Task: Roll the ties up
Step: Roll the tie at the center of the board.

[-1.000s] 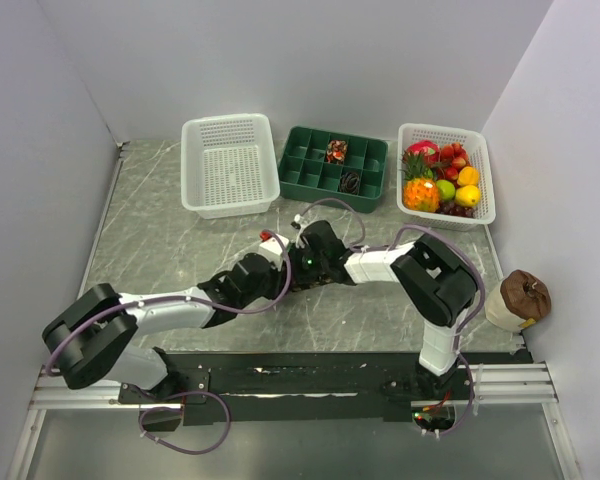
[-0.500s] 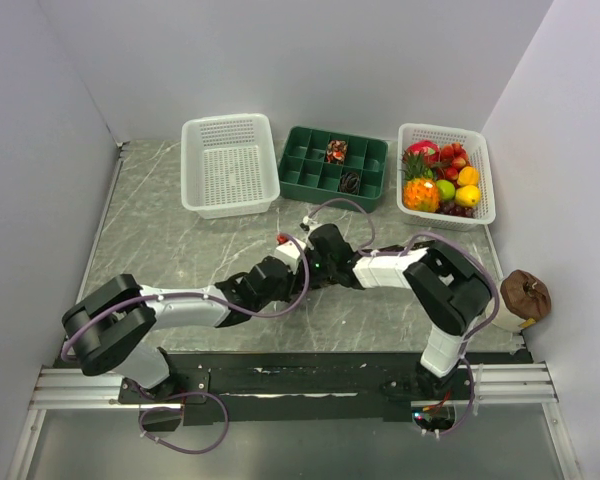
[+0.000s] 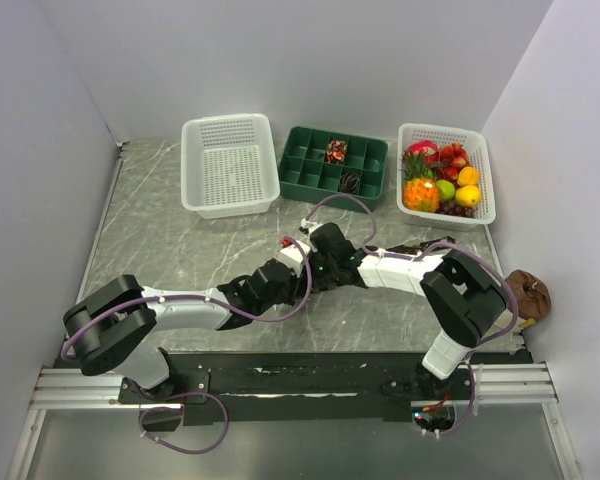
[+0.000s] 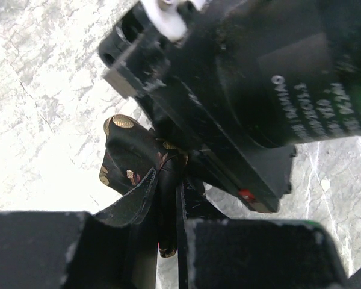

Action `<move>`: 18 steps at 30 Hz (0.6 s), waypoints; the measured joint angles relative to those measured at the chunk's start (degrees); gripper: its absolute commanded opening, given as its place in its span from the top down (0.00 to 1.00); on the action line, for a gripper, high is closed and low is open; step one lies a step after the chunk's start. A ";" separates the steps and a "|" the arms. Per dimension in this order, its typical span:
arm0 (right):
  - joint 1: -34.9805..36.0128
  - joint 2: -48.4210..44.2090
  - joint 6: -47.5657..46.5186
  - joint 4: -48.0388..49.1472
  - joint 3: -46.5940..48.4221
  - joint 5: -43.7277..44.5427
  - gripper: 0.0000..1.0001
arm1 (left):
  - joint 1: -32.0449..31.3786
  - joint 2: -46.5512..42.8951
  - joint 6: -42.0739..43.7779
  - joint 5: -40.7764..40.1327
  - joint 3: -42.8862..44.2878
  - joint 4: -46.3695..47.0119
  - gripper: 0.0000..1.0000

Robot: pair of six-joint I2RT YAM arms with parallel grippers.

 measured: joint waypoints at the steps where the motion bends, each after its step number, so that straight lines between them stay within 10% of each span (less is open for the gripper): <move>1: 0.04 -0.22 -0.31 -0.48 0.02 0.28 0.93 | 0.00 0.00 0.00 0.00 0.00 0.09 0.90; 18: -3.32 -6.21 -2.32 -3.69 -0.22 2.84 0.87 | -0.92 0.35 0.90 -1.51 2.62 -0.46 0.91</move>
